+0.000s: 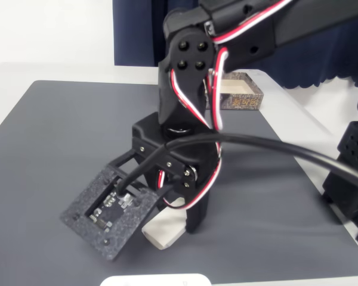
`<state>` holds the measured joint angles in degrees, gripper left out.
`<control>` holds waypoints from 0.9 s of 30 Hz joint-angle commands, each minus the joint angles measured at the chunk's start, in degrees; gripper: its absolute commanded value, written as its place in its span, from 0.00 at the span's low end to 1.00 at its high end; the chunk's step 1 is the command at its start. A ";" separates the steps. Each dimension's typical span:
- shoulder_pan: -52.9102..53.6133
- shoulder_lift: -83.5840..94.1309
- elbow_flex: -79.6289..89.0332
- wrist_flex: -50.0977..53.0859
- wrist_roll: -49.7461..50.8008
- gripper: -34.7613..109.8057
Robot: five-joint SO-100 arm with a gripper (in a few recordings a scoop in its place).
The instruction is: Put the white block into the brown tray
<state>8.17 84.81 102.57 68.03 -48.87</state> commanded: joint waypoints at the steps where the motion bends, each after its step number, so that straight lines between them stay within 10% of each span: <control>1: -0.18 0.26 -0.79 -0.18 -0.09 0.43; 27: 1.58 6.15 -1.32 5.19 -1.93 0.35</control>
<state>8.88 86.04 101.87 71.72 -50.62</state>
